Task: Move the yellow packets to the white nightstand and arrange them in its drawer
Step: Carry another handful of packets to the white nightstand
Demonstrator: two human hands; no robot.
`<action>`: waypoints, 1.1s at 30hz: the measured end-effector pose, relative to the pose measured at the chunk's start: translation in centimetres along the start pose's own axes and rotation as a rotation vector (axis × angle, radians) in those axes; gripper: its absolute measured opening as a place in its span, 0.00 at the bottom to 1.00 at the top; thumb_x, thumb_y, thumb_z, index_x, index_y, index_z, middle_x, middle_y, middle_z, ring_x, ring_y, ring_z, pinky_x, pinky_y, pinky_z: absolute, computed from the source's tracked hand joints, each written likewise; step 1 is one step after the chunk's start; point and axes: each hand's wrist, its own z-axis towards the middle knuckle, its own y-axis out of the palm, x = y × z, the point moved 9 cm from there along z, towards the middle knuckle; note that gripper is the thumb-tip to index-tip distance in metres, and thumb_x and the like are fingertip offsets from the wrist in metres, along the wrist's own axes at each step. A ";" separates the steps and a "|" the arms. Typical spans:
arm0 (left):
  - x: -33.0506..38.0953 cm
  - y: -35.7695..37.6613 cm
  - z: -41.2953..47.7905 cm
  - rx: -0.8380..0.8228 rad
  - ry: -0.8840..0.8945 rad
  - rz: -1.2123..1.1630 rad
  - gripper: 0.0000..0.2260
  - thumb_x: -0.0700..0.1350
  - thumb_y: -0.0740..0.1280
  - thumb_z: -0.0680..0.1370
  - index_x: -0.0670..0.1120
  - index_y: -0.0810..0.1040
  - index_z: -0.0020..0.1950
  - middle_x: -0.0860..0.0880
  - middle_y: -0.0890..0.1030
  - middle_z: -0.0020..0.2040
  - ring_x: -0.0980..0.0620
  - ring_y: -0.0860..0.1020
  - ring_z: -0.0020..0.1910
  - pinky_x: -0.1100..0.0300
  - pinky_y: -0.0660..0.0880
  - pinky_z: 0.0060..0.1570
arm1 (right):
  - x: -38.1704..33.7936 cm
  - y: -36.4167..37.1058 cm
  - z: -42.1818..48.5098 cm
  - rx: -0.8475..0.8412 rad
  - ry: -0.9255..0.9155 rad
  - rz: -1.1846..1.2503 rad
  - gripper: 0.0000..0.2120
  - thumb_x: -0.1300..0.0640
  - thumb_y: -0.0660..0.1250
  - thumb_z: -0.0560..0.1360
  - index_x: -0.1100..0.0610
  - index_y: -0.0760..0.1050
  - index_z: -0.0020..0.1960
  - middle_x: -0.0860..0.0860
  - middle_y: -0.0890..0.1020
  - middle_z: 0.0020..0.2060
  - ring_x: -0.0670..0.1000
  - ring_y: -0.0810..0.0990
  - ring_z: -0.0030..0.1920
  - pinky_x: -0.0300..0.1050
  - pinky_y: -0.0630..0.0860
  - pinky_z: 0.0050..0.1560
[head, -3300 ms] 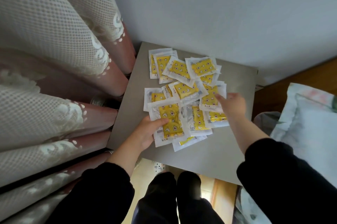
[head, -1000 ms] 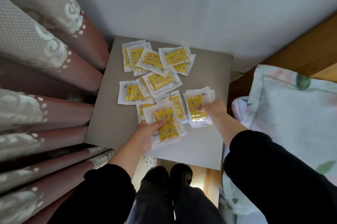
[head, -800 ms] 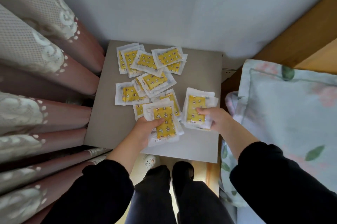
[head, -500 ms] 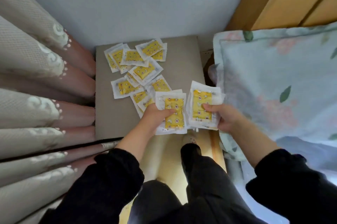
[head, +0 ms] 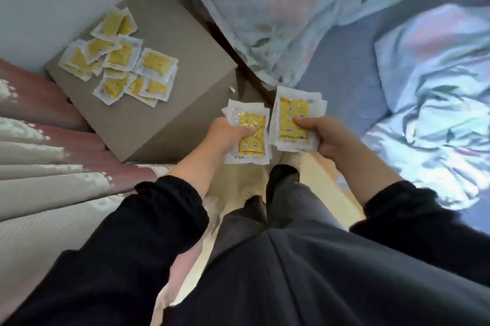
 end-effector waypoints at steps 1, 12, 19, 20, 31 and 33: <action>-0.3 2.1 -0.8 -0.018 0.001 0.030 0.12 0.38 0.73 0.73 0.41 0.79 0.56 0.43 0.83 0.53 0.46 0.83 0.48 0.48 0.79 0.53 | 1.1 -2.3 -0.9 0.049 -0.016 0.020 0.07 0.68 0.66 0.74 0.60 0.78 0.50 0.52 0.86 0.36 0.51 0.85 0.36 0.52 0.82 0.45; -5.0 26.6 -9.2 -0.288 0.149 0.460 0.06 0.37 0.71 0.74 0.46 0.78 0.45 0.47 0.83 0.47 0.50 0.82 0.46 0.56 0.79 0.48 | 15.2 -27.0 -13.6 0.433 -0.121 0.468 0.17 0.67 0.73 0.67 0.62 0.78 0.55 0.57 0.85 0.46 0.57 0.85 0.43 0.53 0.81 0.40; -12.8 44.6 -17.2 -0.417 0.224 0.683 0.14 0.40 0.73 0.72 0.41 0.77 0.55 0.45 0.82 0.51 0.48 0.82 0.48 0.53 0.79 0.49 | 26.0 -42.2 -24.6 0.562 -0.187 0.701 0.10 0.70 0.73 0.67 0.62 0.78 0.46 0.55 0.85 0.38 0.55 0.85 0.38 0.49 0.81 0.36; -14.3 47.2 -18.5 -0.436 0.229 0.720 0.16 0.40 0.74 0.72 0.41 0.76 0.57 0.45 0.82 0.52 0.48 0.82 0.49 0.53 0.79 0.50 | 27.7 -44.3 -26.1 0.584 -0.199 0.726 0.09 0.70 0.73 0.67 0.62 0.78 0.46 0.55 0.85 0.37 0.54 0.85 0.38 0.48 0.81 0.35; -32.4 74.0 -36.7 -0.786 0.350 1.157 0.28 0.48 0.73 0.73 0.41 0.68 0.68 0.50 0.75 0.60 0.50 0.74 0.52 0.58 0.69 0.44 | 50.3 -61.9 -45.3 0.942 -0.282 1.150 0.08 0.70 0.72 0.68 0.60 0.78 0.43 0.53 0.85 0.34 0.53 0.84 0.35 0.53 0.82 0.39; -34.9 77.4 -39.9 -0.851 0.379 1.247 0.28 0.47 0.73 0.73 0.41 0.67 0.69 0.50 0.73 0.57 0.50 0.73 0.51 0.59 0.69 0.46 | 53.9 -63.8 -48.1 1.009 -0.279 1.236 0.09 0.70 0.74 0.67 0.61 0.79 0.43 0.54 0.85 0.34 0.55 0.84 0.37 0.55 0.82 0.40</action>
